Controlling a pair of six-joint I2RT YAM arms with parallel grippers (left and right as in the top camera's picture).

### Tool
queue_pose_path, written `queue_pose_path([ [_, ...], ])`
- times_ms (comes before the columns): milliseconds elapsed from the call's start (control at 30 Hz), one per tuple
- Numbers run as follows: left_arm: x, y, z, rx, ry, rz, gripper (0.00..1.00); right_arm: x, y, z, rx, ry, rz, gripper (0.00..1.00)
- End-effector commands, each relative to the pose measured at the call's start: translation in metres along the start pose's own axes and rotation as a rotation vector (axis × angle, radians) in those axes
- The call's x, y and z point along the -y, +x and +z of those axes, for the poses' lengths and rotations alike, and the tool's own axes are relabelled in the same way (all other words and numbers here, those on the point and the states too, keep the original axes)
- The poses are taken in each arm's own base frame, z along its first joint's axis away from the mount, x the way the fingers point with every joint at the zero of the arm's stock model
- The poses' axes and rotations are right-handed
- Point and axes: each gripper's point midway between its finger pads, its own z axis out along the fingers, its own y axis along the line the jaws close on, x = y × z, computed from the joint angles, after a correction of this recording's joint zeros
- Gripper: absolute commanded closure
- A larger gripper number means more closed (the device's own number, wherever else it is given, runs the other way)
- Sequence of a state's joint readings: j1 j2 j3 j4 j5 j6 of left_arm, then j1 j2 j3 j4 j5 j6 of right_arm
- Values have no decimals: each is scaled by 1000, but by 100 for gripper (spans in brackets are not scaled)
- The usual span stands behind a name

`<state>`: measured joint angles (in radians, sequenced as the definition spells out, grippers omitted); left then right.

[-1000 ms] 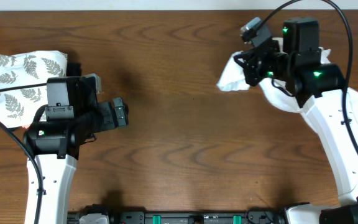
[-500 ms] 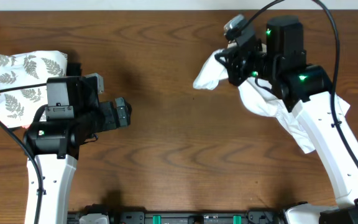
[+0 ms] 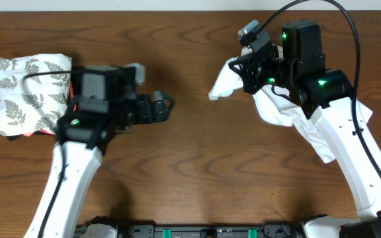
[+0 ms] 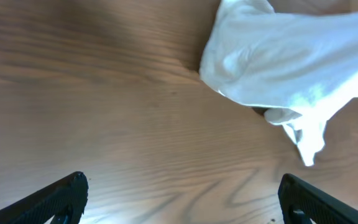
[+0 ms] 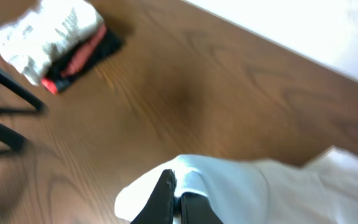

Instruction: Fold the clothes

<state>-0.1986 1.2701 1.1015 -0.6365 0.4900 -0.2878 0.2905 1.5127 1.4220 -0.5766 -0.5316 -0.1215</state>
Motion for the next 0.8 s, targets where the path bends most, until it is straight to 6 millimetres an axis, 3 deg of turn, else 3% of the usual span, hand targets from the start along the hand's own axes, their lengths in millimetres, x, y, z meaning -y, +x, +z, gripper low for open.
queue_pose_path([
  [0,15,1,21,-40,41,-116,2,-16,-12,2,44,-86,38,99],
  [167,39,-2,50,-86,159,-194,2,-14,-30,0,116,-82,56,99],
  [333,60,-14,61,-109,297,-316,4,-12,-37,-2,143,-79,63,99],
  [567,47,-24,69,-149,266,-771,4,-3,-36,-5,144,-62,80,99],
  [767,41,-45,68,-93,274,-976,4,2,-36,-11,148,-48,87,99],
])
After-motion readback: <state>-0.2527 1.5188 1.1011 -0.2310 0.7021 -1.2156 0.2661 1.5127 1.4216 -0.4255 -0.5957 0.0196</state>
